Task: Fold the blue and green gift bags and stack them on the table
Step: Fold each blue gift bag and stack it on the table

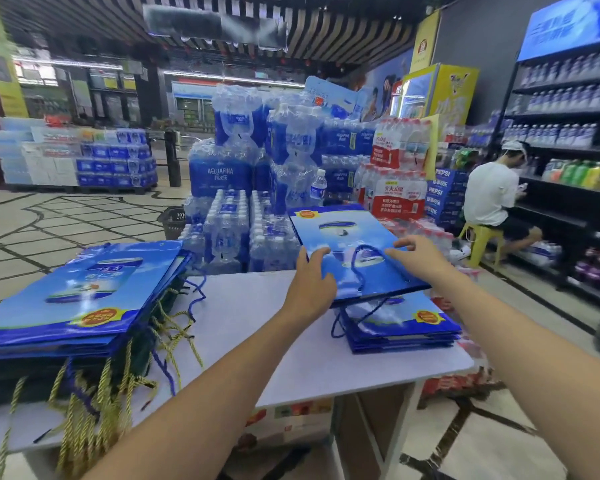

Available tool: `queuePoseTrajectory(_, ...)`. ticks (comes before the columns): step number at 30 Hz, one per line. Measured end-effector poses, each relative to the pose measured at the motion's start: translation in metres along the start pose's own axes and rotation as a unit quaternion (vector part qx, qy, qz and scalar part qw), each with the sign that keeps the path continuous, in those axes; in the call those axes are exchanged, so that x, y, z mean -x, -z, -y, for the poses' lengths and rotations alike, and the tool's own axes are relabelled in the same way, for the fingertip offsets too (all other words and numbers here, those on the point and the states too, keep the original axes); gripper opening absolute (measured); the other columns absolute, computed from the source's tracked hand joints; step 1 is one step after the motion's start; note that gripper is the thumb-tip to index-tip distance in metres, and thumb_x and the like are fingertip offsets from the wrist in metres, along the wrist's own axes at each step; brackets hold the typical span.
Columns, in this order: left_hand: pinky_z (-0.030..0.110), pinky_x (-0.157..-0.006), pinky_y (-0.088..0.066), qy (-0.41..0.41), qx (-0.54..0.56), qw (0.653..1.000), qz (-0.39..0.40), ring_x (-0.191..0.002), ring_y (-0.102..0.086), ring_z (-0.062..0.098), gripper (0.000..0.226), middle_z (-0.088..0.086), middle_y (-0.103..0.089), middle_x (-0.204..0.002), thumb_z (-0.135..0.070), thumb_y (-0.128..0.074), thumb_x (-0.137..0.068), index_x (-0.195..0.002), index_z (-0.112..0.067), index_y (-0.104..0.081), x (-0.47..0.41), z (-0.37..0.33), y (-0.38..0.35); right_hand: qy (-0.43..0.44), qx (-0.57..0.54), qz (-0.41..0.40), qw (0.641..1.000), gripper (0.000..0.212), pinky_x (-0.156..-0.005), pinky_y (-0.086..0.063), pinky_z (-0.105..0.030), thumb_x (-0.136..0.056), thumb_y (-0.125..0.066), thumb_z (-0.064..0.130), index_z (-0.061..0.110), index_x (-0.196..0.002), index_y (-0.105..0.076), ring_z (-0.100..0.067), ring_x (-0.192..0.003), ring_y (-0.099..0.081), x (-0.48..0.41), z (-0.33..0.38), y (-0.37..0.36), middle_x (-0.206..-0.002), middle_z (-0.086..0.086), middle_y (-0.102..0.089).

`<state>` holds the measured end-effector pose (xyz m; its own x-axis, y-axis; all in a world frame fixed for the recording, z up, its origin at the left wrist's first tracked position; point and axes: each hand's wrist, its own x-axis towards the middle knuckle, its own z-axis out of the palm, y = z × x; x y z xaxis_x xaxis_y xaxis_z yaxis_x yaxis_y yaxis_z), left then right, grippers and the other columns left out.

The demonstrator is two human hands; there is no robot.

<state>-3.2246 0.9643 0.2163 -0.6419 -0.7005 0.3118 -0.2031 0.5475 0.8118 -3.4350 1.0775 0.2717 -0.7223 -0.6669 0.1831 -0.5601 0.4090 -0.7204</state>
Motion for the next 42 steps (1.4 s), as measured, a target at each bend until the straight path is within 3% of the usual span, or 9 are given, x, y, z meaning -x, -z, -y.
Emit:
queuePoseTrajectory(5,0.037,-0.092,-0.049,0.015,-0.03,0.998,0.05,-0.13,-0.053,0.029,0.057,0.001,-0.007,-0.171,-0.014,-0.046,-0.097,-0.151,-0.033,-0.04,-0.01,-0.002,-0.051,-0.018,0.123,0.013,0.992,0.049,-0.108,-0.042,-0.041,-0.091,-0.07,0.051,0.014,-0.123,-0.068,-0.032,-0.133,-0.05,-0.003,-0.054,0.011,-0.151,-0.014,-0.049)
queuePoseTrajectory(8,0.036,-0.096,-0.046,0.035,-0.045,0.994,0.09,-0.144,-0.042,0.024,0.062,0.001,0.0,-0.172,-0.013,-0.044,-0.098,-0.156,-0.032,-0.036,-0.01,0.003,-0.069,-0.048,0.163,0.03,0.985,0.059,-0.093,-0.05,-0.04,-0.088,-0.068,0.06,0.02,-0.131,-0.064,-0.034,-0.115,-0.06,-0.001,-0.083,0.005,-0.145,-0.016,-0.049)
queuePoseTrajectory(10,0.037,-0.11,-0.037,0.041,-0.059,0.992,0.107,-0.154,-0.024,0.022,0.061,0.004,-0.001,-0.173,-0.013,-0.043,-0.099,-0.157,-0.029,-0.034,-0.009,0.009,-0.078,-0.05,0.182,0.039,0.981,0.058,-0.087,-0.052,-0.039,-0.091,-0.067,0.057,0.019,-0.134,-0.063,-0.034,-0.107,-0.063,0.003,-0.095,0.0,-0.142,-0.018,-0.049)
queuePoseTrajectory(12,0.037,-0.118,-0.028,0.048,-0.079,0.989,0.117,-0.157,-0.014,0.021,0.06,0.005,-0.004,-0.172,-0.015,-0.042,-0.099,-0.157,-0.028,-0.033,-0.007,0.016,-0.085,-0.053,0.197,0.043,0.978,0.059,-0.093,-0.053,-0.044,-0.091,-0.064,0.06,0.023,-0.136,-0.06,-0.034,-0.111,-0.062,0.006,-0.105,-0.006,-0.143,-0.016,-0.047)
queuePoseTrajectory(18,0.037,-0.122,-0.023,0.062,-0.11,0.983,0.131,-0.157,-0.014,0.023,0.058,0.005,-0.007,-0.171,-0.028,-0.043,-0.105,-0.161,-0.021,-0.028,-0.005,0.03,-0.094,-0.047,0.265,0.071,0.96,0.06,-0.094,-0.053,-0.048,-0.095,-0.052,0.066,0.027,-0.14,-0.058,-0.035,-0.12,-0.055,0.011,-0.117,-0.009,-0.141,-0.01,-0.052)
queuePoseTrajectory(22,0.04,-0.125,-0.019,0.05,-0.131,0.983,0.12,-0.158,-0.008,0.022,0.056,0.007,-0.008,-0.172,-0.039,-0.041,-0.108,-0.161,-0.022,-0.03,-0.011,0.031,-0.085,-0.018,0.303,0.028,0.953,0.058,-0.104,-0.044,-0.048,-0.097,-0.049,0.064,0.028,-0.142,-0.056,-0.032,-0.134,-0.045,0.014,-0.1,-0.011,-0.147,-0.007,-0.048)
queuePoseTrajectory(34,0.054,-0.127,-0.013,-0.066,-0.395,0.916,0.015,-0.158,-0.011,0.029,0.062,0.007,-0.02,-0.17,-0.033,-0.051,-0.099,-0.158,-0.025,-0.032,-0.019,0.032,0.084,0.213,0.252,0.002,0.944,0.045,-0.109,-0.037,-0.042,-0.096,-0.061,0.044,0.023,-0.136,-0.061,-0.026,-0.138,-0.039,0.045,0.017,-0.121,-0.147,-0.004,-0.048)
queuePoseTrajectory(38,0.059,-0.123,-0.02,-0.021,-0.463,0.886,-0.014,-0.155,-0.017,0.028,0.063,0.004,-0.027,-0.166,-0.045,-0.05,-0.098,-0.155,-0.027,-0.034,-0.012,0.042,0.157,0.246,0.212,0.031,0.945,0.043,-0.111,-0.037,-0.039,-0.098,-0.061,0.041,0.022,-0.137,-0.059,-0.024,-0.141,-0.037,0.063,0.029,-0.166,-0.149,-0.004,-0.046)
queuePoseTrajectory(42,0.065,-0.122,-0.012,0.144,-0.487,0.861,0.018,-0.158,-0.004,0.032,0.087,0.005,-0.012,-0.172,-0.073,-0.045,-0.094,-0.162,-0.025,-0.02,0.016,0.063,0.222,0.246,0.208,0.077,0.944,0.048,-0.116,-0.034,-0.037,-0.1,-0.055,0.043,0.024,-0.144,-0.052,-0.02,-0.147,-0.03,0.084,0.03,-0.206,-0.156,-0.003,-0.039)
